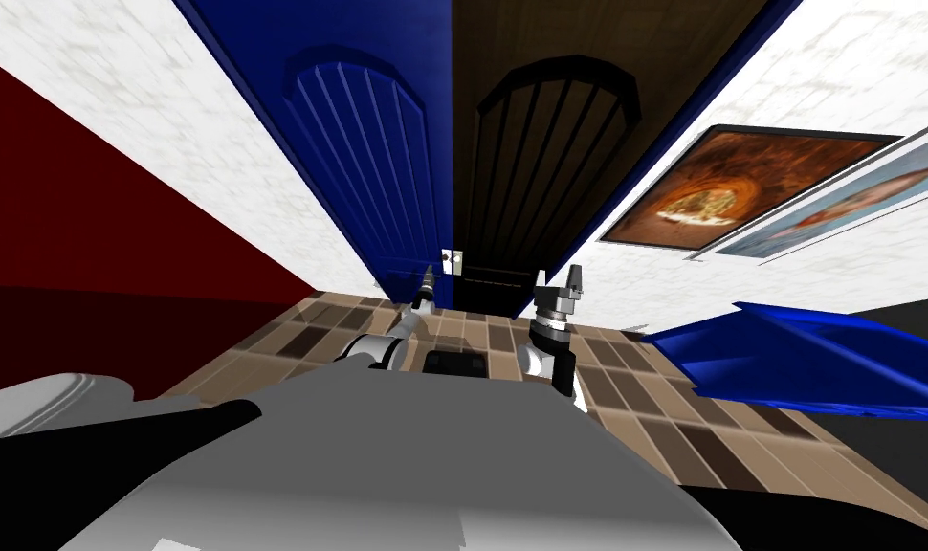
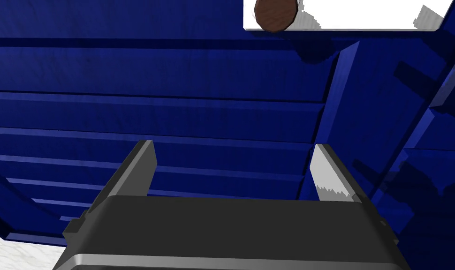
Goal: Push the door open
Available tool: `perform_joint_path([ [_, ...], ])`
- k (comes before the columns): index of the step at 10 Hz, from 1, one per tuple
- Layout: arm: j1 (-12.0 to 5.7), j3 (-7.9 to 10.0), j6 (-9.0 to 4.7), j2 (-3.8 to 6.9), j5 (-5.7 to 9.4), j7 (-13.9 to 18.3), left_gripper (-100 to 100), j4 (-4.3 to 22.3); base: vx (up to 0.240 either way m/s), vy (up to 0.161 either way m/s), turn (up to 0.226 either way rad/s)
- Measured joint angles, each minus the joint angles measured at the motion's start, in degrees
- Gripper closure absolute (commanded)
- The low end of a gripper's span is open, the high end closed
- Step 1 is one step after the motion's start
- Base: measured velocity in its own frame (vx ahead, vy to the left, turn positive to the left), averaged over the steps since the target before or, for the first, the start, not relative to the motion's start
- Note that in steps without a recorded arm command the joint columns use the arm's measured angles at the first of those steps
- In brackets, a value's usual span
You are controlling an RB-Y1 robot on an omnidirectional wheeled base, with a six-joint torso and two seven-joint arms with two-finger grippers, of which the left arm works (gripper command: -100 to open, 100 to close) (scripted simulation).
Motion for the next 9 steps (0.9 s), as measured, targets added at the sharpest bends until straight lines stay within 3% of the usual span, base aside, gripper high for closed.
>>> perform_joint_path([
  [2,-1.29,0.10,0.85,-0.55,0.32,-0.43,-100,1.68,0.058,0.066,-0.045],
  [4,-3.41,0.10,-0.03,-0.98,0.64,-0.42,-100,5.80,0.081,0.082,-0.149],
  [5,-2.93,0.09,1.36,-1.95,0.73,-0.99,-100,4.35,0.078,0.067,-0.035],
  [6,-3.63,0.19,1.80,-2.34,0.85,-1.39,-100,4.96,0.033,0.022,0.027],
  [7,-4.78,0.32,0.86,-2.33,0.97,-1.38,-100,7.29,0.048,0.009,-0.060],
  [9,-4.86,0.19,1.31,-2.90,1.02,-1.54,-100,7.36,0.031,0.012,-0.026],
])
